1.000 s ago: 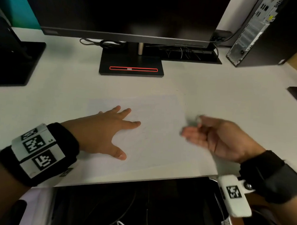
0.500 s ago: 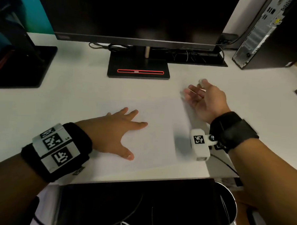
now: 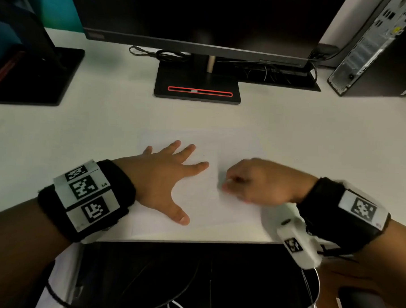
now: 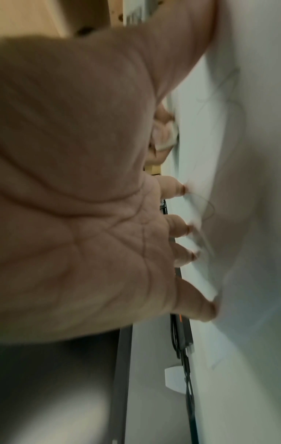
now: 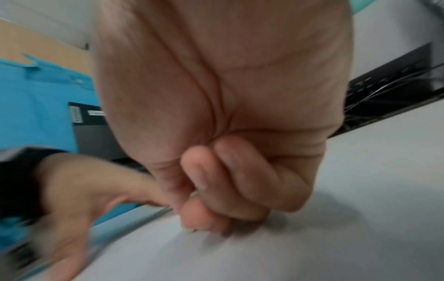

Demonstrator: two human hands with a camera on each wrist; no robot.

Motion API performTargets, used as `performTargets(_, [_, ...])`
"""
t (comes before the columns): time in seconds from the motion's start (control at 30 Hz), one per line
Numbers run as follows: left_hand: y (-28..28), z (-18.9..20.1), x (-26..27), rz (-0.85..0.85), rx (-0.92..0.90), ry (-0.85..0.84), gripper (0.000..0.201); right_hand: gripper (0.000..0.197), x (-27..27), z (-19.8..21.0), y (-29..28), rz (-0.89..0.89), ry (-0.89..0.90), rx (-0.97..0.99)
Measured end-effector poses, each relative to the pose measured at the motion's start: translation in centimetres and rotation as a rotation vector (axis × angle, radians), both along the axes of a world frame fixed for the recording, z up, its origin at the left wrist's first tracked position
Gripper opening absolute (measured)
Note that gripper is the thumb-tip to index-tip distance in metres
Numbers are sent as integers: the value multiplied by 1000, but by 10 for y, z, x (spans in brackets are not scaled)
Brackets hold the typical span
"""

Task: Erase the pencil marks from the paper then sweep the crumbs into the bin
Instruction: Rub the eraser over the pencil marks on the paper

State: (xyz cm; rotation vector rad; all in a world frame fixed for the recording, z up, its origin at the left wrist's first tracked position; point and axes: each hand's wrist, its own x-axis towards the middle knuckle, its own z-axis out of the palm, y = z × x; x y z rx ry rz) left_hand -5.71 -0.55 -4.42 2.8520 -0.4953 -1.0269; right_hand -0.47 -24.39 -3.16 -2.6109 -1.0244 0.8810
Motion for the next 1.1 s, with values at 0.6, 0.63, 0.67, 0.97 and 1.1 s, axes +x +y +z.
performTargets(0.6, [-1, 2, -1, 15, -12, 19, 126, 34, -8, -8, -1, 113, 4, 77])
performTargets(0.63, [-1, 2, 0, 13, -13, 21, 126, 34, -11, -9, -1, 117, 30, 72])
performTargets(0.67, [-1, 2, 0, 11, -14, 21, 126, 34, -7, -8, -2, 92, 37, 74])
performTargets(0.97, [-1, 1, 0, 4, -15, 12, 126, 37, -1, -7, 2, 22, 19, 83])
performTargets(1.1, [-1, 1, -1, -4, -12, 0, 126, 38, 14, -5, -1, -76, -58, 70])
